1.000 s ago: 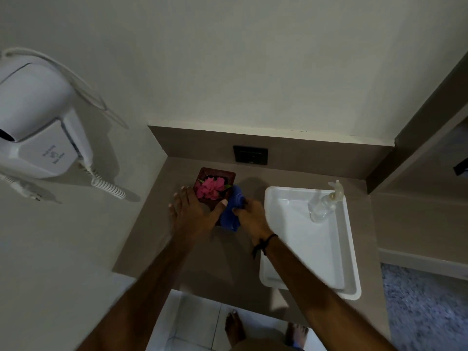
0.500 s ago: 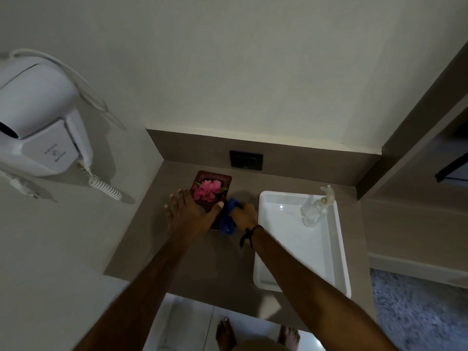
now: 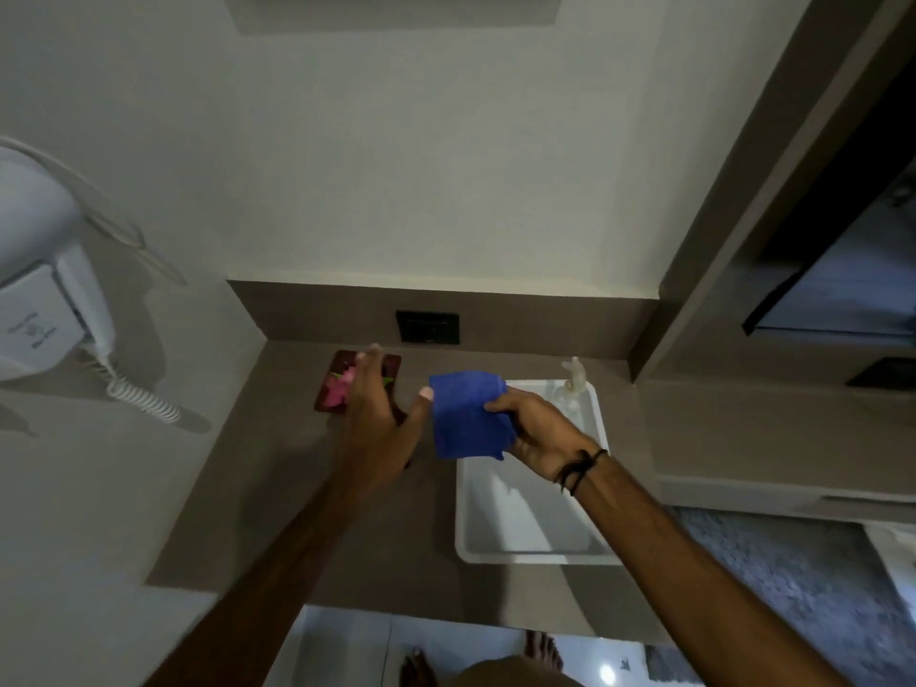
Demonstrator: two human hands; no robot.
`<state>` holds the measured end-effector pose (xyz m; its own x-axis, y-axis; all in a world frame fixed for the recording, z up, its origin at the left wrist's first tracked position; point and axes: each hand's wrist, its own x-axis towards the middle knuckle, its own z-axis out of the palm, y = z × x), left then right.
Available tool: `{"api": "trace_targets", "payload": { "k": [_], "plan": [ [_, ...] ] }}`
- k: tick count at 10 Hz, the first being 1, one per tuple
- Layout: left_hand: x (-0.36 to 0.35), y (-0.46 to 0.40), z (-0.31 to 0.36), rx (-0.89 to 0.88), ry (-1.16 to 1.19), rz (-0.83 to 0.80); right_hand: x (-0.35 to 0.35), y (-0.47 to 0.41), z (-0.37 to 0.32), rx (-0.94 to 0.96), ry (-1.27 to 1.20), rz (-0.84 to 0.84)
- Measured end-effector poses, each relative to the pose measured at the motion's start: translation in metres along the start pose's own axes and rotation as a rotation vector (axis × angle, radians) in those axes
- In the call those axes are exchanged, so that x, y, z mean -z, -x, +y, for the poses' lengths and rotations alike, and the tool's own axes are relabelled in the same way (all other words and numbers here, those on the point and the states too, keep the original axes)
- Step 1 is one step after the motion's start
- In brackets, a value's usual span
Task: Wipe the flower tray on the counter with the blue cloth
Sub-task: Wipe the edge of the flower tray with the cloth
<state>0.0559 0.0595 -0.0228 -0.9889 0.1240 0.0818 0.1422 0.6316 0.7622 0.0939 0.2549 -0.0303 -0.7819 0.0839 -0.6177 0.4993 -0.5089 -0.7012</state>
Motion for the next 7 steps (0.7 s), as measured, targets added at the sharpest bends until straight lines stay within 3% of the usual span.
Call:
{"api": "trace_targets", "payload": {
  "k": [1, 2, 3, 4, 5, 6, 7],
  "plan": [
    [-0.030, 0.013, 0.019, 0.113, 0.441, -0.382, 0.029, 0.016, -0.002, -0.038, -0.058, -0.039],
    [-0.066, 0.016, 0.016, 0.230, 0.607, -0.537, 0.058, 0.017, 0.008, -0.059, -0.081, -0.027],
    [-0.104, 0.023, 0.006, 0.438, 0.557, -0.476, 0.081, 0.008, 0.028, -0.030, 0.006, 0.091],
    [-0.140, 0.031, -0.006, 0.572, 0.446, -0.514, 0.098, -0.005, 0.055, 0.019, 0.422, 0.387],
    [-0.160, 0.039, -0.016, 0.512, 0.159, -0.567, 0.106, -0.007, 0.077, 0.061, 0.819, 0.515],
    [-0.171, 0.045, -0.024, 0.371, -0.056, -0.602, 0.113, -0.015, 0.089, 0.075, 1.134, 0.504],
    [-0.177, 0.047, -0.026, 0.282, -0.240, -0.618, 0.118, -0.020, 0.087, 0.076, 1.282, 0.493]
  ]
}}
